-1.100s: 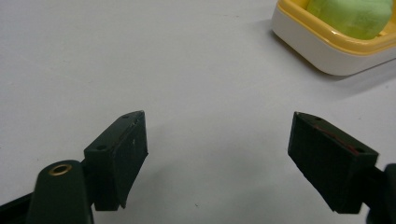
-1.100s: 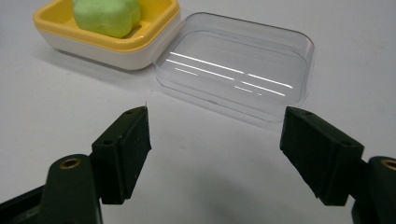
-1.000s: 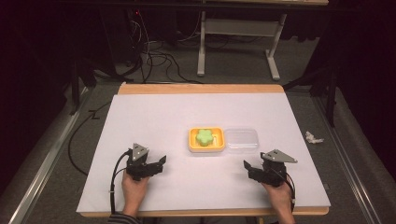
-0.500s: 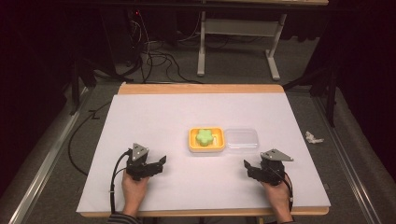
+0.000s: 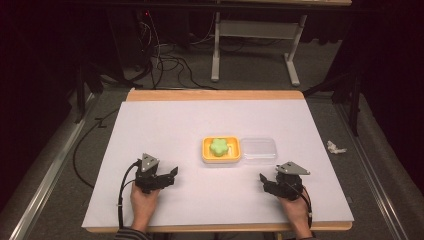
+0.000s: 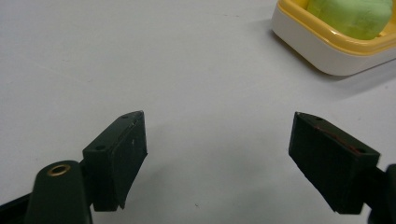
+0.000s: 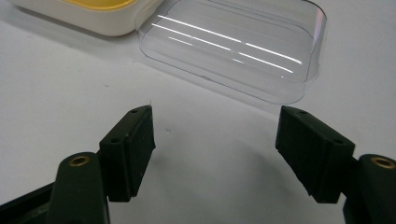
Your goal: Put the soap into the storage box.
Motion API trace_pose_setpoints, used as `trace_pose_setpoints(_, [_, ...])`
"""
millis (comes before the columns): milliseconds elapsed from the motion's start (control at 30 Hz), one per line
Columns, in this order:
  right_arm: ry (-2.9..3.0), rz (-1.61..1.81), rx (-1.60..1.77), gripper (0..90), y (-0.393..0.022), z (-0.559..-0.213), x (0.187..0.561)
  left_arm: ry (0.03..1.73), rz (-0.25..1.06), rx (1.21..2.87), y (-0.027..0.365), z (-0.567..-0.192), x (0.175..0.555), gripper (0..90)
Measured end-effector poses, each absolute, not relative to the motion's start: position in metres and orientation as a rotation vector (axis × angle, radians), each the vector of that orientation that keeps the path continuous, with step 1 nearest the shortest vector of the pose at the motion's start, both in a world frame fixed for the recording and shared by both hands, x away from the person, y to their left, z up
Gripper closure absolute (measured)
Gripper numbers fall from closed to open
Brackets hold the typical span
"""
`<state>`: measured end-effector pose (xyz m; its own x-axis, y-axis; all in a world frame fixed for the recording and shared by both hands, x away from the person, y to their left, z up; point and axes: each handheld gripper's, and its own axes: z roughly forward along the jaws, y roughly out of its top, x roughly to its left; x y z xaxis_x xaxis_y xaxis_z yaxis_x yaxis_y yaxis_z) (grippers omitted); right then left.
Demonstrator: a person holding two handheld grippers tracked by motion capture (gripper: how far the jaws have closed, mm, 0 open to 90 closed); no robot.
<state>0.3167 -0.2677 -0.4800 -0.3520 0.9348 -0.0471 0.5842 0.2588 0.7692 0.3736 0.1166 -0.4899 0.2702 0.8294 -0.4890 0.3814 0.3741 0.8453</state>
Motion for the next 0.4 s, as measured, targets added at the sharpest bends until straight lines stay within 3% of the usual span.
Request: trace_pose_setpoints(400, [2.065, 0.862, 1.286, 27.4, -0.2605, -0.4811, 0.3143, 1.333, 0.451, 1.217, 0.1155, -0.4902, 0.3737, 20.0])
